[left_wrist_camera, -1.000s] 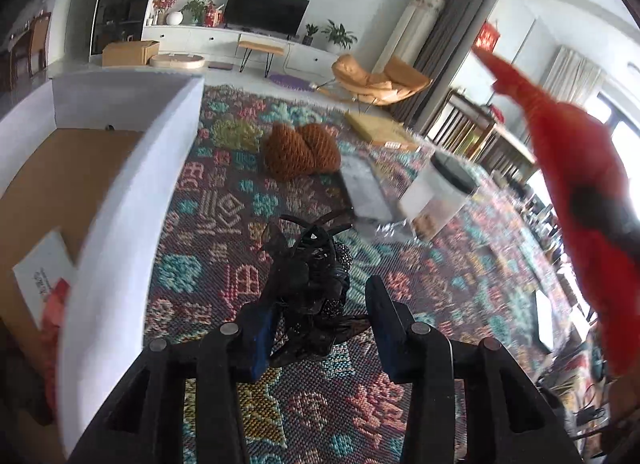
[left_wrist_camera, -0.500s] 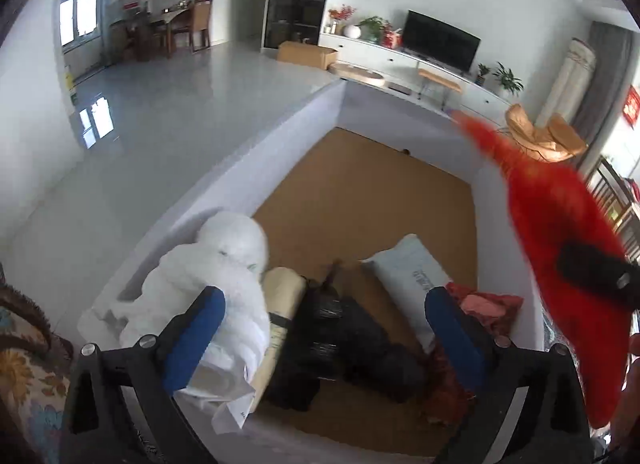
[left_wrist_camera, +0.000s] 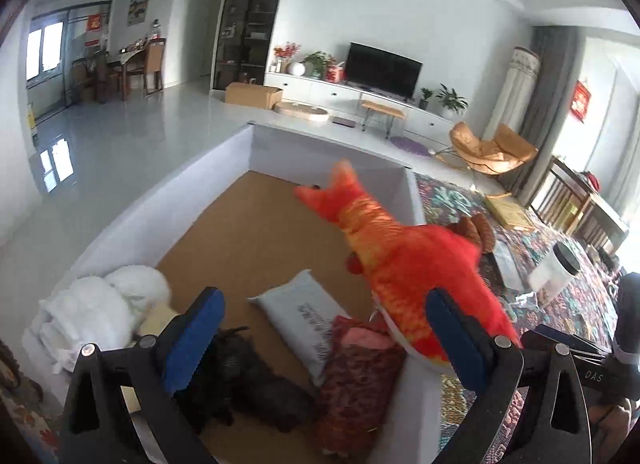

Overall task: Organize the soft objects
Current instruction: 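Carry the black item and red fish into the box and open both grippers, then bring both empty grippers back over the blanket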

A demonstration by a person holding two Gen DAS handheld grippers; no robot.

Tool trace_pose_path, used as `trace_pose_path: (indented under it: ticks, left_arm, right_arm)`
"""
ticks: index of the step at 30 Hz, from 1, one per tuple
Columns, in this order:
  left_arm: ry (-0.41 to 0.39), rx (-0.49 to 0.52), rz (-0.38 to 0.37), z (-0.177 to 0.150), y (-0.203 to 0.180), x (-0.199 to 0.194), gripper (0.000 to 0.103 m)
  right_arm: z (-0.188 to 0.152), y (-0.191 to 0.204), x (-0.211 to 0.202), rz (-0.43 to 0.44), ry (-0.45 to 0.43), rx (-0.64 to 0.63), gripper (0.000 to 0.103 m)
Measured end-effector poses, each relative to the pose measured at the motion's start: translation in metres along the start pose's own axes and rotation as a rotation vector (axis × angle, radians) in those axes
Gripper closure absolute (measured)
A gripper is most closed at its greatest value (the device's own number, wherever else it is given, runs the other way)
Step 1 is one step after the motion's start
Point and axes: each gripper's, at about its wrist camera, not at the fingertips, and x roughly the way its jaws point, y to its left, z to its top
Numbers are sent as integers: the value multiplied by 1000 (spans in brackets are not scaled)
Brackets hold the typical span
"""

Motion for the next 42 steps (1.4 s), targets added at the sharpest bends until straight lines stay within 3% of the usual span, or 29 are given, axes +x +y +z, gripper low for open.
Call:
trace_pose_path:
  ticks: [3, 6, 8, 13, 17, 20, 23, 29, 34, 39, 42]
  left_arm:
    - [27, 31, -48, 0, -28, 5, 3]
    - [2, 37, -73, 3, -39, -8, 3]
    - [-18, 48, -70, 5, -40, -17, 3]
    - [-72, 33, -51, 12, -32, -42, 3]
    - [-166, 50, -51, 19, -39, -65, 3]
    - [-180, 96, -109, 18, -59, -73, 2]
    - [-131, 161, -193, 11, -94, -65, 0]
    - [78, 225, -353, -21, -166, -17, 0]
    - [201, 307, -371, -29, -212, 22, 0]
    - [222, 446, -335, -9, -241, 62, 0]
    - [228, 456, -311, 13, -248, 97, 0]
  right_arm:
    - [0, -6, -13, 61, -28, -10, 18]
    - [-3, -20, -26, 121, -83, 66, 18]
    - [-4, -30, -28, 114, -112, 117, 18]
    - [-22, -57, -33, -20, -112, 161, 18]
    - [-53, -88, -28, -278, -89, 151, 18]
    - [-73, -113, -25, -420, -81, 165, 18]
    - [-81, -130, -24, -488, -57, 221, 18]
    - [-81, -138, -22, -548, -52, 210, 19]
    - [-79, -137, -15, -572, -33, 177, 17]
    - [-80, -136, -15, -570, -32, 171, 15]
    - [-82, -134, -15, -569, -32, 170, 15]
